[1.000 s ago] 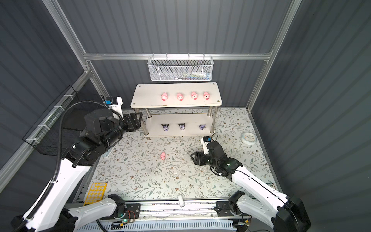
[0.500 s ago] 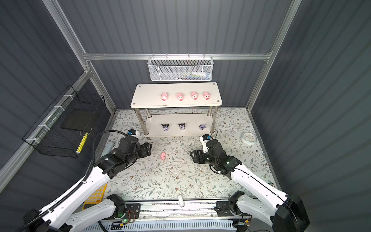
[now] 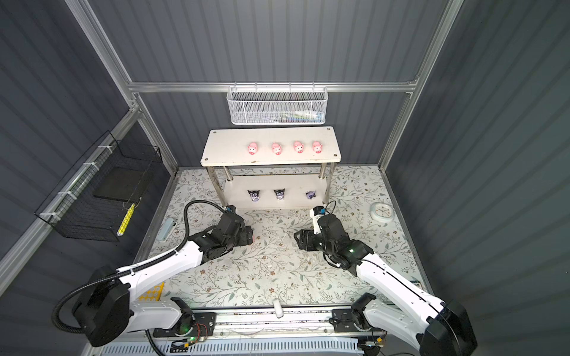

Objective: Place and organize the plastic toys onto the shelf
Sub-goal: 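Lower the left gripper around the last pink pig and close it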

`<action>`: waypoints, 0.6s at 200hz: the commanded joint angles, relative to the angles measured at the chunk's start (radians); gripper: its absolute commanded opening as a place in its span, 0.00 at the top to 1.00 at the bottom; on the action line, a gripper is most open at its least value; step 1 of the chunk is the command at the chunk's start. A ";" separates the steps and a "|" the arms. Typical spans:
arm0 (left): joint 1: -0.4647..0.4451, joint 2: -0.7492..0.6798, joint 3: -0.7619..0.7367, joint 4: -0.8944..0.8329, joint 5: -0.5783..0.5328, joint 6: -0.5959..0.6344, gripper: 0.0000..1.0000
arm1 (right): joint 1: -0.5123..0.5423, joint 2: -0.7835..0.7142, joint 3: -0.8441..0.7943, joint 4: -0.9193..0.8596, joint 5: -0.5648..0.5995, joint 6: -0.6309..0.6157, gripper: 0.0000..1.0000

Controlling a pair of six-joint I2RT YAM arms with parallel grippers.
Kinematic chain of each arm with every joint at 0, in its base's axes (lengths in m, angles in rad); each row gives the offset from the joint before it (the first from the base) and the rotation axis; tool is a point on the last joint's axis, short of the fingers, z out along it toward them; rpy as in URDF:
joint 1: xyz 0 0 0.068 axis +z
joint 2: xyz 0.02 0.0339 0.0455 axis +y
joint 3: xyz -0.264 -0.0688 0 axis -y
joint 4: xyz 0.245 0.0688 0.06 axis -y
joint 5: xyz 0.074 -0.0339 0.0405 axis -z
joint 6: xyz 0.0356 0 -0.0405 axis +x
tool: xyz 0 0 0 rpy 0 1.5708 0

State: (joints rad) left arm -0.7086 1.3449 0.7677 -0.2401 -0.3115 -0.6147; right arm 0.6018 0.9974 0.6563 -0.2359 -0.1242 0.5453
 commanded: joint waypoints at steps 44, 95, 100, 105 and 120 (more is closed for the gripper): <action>-0.017 0.154 -0.022 0.111 0.004 0.006 0.16 | -0.012 -0.005 -0.028 0.000 0.010 -0.008 0.29; -0.017 0.240 0.027 0.119 0.004 0.027 0.19 | -0.019 0.004 -0.027 0.007 0.002 -0.013 0.29; -0.017 0.247 0.030 0.119 0.003 0.027 0.20 | -0.019 0.005 -0.026 0.007 0.001 -0.013 0.29; -0.017 0.255 0.033 0.120 0.004 0.028 0.20 | -0.021 0.006 -0.027 0.006 0.000 -0.013 0.29; -0.017 0.274 0.042 0.122 0.006 0.030 0.23 | -0.024 0.009 -0.028 0.010 -0.003 -0.015 0.29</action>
State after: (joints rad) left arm -0.7197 1.5932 0.7723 -0.1295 -0.3099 -0.6060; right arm 0.5865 0.9985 0.6392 -0.2325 -0.1249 0.5415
